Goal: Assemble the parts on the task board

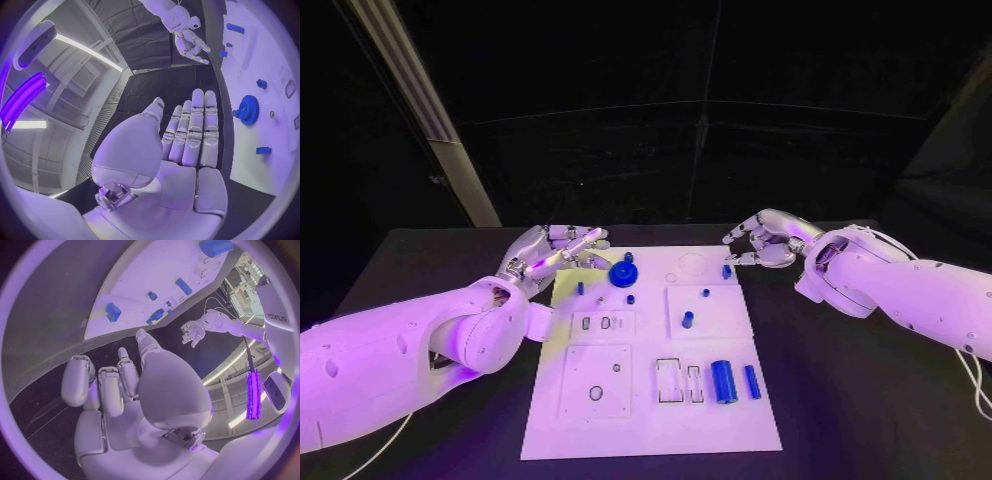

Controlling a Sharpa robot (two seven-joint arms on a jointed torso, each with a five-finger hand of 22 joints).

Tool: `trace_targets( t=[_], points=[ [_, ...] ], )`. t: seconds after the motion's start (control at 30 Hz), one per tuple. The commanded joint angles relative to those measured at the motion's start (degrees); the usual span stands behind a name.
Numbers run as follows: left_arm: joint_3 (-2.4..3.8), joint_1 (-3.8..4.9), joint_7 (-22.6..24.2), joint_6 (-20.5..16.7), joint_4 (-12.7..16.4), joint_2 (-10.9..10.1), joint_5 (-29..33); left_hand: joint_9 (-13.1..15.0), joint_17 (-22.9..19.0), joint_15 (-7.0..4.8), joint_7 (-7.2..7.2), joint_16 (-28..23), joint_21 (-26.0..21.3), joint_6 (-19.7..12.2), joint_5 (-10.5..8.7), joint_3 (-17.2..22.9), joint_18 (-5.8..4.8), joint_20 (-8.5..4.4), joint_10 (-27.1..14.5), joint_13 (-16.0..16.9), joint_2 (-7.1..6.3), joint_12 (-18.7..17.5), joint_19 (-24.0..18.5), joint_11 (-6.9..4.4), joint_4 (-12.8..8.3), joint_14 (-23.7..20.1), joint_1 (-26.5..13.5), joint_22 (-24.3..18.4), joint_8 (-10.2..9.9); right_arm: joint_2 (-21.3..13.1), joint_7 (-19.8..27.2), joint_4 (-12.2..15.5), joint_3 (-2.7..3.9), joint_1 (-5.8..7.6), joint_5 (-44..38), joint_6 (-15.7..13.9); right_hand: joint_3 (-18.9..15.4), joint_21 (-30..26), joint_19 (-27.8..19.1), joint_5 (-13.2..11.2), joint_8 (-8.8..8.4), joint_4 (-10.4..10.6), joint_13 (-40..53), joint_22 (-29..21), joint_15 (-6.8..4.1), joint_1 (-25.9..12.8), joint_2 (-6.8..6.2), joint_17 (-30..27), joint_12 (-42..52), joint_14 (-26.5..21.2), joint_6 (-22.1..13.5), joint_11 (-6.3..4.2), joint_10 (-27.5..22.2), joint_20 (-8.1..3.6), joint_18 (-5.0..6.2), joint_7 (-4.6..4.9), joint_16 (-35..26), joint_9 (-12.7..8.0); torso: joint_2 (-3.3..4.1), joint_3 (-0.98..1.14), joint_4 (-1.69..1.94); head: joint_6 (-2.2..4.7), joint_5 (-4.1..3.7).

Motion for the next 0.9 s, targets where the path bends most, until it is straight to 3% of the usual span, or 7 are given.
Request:
trace_targets(
  t=[0.03, 0.07, 0.1, 0.27, 0.47, 0.73, 0.9],
  points=[
    [0.0, 0.05, 0.66, 0.9, -0.12, 0.2, -0.06, -0.05, 0.08, 0.2, 0.25, -0.19, -0.24, 0.26, -0.23, -0.06, 0.38, 0.14, 0.29, -0.01, 0.4, -0.27, 0.11, 0.08, -0.3, -0.26, -0.04, -0.05, -0.33, 0.07, 3.98, -1.24, 0.0, -0.23, 3.48, 2.58, -0.04, -0.3, -0.3, 0.14, -0.2, -0.48, 2.64, -0.01, 0.29, 0.55, 0.09, 7.46, -0.29, 4.18, -0.44, -0.02, -0.4, -0.05, -0.69, -0.02, -0.25, -0.06, 0.14, -0.02, 0.12, -0.05, -0.4],
    [-0.01, 0.04, 0.66, 0.92, -0.18, 0.26, -0.06, -0.05, 0.08, 0.2, 0.25, -0.19, -0.24, 0.26, -0.23, -0.06, 0.38, 0.14, 0.29, -0.01, 0.4, -0.27, 0.11, 0.08, -0.3, -0.26, -0.04, -0.05, -0.33, 0.17, 4.12, -1.71, 0.0, -0.38, 3.46, 2.61, -0.04, -0.3, -0.3, 0.14, -0.2, -0.48, 2.64, -0.01, 0.29, 0.55, 0.09, 7.46, -0.29, 4.18, -0.44, -0.02, -0.4, -0.05, -0.69, -0.02, -0.25, -0.06, 0.16, 0.03, 0.11, 0.01, -0.4],
    [-0.02, 0.04, 0.65, 0.93, -0.22, 0.32, -0.06, -0.05, 0.08, 0.2, 0.25, -0.19, -0.24, 0.26, -0.23, -0.06, 0.38, 0.14, 0.29, -0.01, 0.4, -0.27, 0.11, 0.08, -0.3, -0.26, -0.04, -0.05, -0.33, 0.28, 4.18, -2.07, 0.0, -0.5, 3.46, 2.63, -0.05, -0.34, -0.34, 0.12, -0.22, -0.56, 2.61, -0.09, 0.29, 0.63, 0.1, 7.47, -0.33, 4.18, -0.49, -0.01, -0.43, -0.05, -0.67, -0.01, -0.25, -0.07, 0.1, -0.12, 0.18, -0.05, -0.46],
    [-0.05, 0.01, 0.59, 1.04, -0.49, 0.64, -0.06, -0.05, 0.08, 0.2, 0.25, -0.19, -0.24, 0.26, -0.23, -0.06, 0.38, 0.14, 0.29, -0.01, 0.4, -0.27, 0.11, 0.08, -0.3, -0.26, -0.04, -0.05, -0.33, 1.18, 4.22, -4.3, 0.0, -1.42, 3.23, 2.95, -0.18, -0.36, -0.37, 0.01, -0.29, -0.69, 2.59, -0.12, 0.3, 0.7, 0.02, 7.5, -0.37, 4.18, -0.75, 0.01, -0.46, -0.05, -0.67, 0.0, -0.25, -0.11, 0.13, -0.19, 0.3, -0.19, -0.58],
    [-0.1, -0.04, 0.57, 1.12, -0.72, 0.8, -0.06, -0.05, 0.08, 0.2, 0.25, -0.19, -0.24, 0.26, -0.23, -0.06, 0.38, 0.14, 0.29, -0.01, 0.4, -0.27, 0.11, 0.08, -0.3, -0.26, -0.04, -0.05, -0.33, 2.05, 4.66, -6.1, 0.0, -3.4, 3.12, 3.22, -0.36, -0.4, -0.42, -0.14, -0.37, -0.86, 2.48, -0.21, 0.32, 0.77, -0.1, 7.51, -0.5, 4.19, -1.09, 0.03, -0.57, -0.04, -0.65, 0.02, -0.25, -0.17, 0.15, -0.06, 0.22, -0.51, -0.29],
    [-0.16, -0.08, 0.51, 1.18, -0.97, 0.86, -0.06, -0.04, 0.16, 0.18, 0.21, -0.24, -0.26, 0.3, -0.24, -0.02, 0.39, 0.14, 0.35, 0.0, 0.46, -0.3, 0.13, 0.06, -0.35, -0.25, 0.0, -0.08, -0.35, 2.32, 5.05, -6.9, 0.0, -4.02, 3.07, 2.88, -0.41, -0.43, -0.45, -0.22, -0.4, -0.95, 2.44, -0.25, 0.33, 0.85, -0.08, 7.59, -0.54, 4.2, -1.3, 0.05, -0.61, -0.03, -0.64, 0.05, -0.22, -0.2, 0.08, -0.21, 0.26, -0.71, -0.38],
    [-0.19, -0.1, 0.47, 1.23, -1.09, 0.96, -0.06, -0.04, 0.16, 0.18, 0.21, -0.24, -0.26, 0.3, -0.24, -0.02, 0.39, 0.14, 0.35, 0.0, 0.46, -0.3, 0.13, 0.06, -0.35, -0.25, 0.0, -0.08, -0.35, 2.69, 4.95, -7.29, 0.01, -4.1, 2.76, 2.68, -0.37, -0.44, -0.47, -0.49, -0.34, -1.03, 2.54, -0.28, 0.36, 0.96, 0.2, 7.63, -0.43, 4.21, -1.43, 0.08, -0.55, -0.01, -0.64, 0.1, -0.2, -0.2, 0.07, -0.16, 0.28, -0.73, -0.41]
  ],
)
